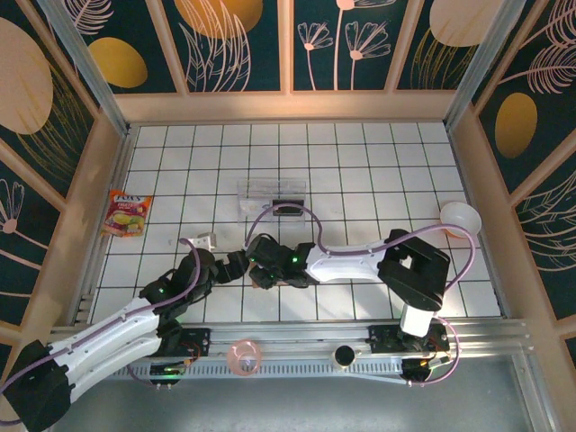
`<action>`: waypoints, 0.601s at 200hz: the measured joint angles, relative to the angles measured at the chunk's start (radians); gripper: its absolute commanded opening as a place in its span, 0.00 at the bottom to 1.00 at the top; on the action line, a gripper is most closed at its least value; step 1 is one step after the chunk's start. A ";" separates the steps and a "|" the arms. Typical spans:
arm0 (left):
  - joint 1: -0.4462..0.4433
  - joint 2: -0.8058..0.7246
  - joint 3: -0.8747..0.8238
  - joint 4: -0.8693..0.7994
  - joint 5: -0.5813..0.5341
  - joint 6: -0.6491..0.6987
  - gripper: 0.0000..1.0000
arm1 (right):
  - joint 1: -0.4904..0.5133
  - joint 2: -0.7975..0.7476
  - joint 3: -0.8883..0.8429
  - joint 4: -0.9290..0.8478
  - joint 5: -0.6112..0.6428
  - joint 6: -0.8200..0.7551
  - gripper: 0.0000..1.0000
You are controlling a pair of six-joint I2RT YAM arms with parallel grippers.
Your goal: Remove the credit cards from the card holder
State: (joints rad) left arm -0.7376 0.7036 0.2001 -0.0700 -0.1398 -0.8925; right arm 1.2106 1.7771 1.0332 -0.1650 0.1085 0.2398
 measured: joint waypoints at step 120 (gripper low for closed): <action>0.002 0.030 -0.004 -0.009 0.029 -0.003 0.65 | 0.016 0.071 0.019 0.014 0.084 0.055 0.03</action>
State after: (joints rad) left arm -0.7357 0.7338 0.1963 -0.0788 -0.1112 -0.8951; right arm 1.2266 1.8481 1.0527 -0.1505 0.1925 0.2951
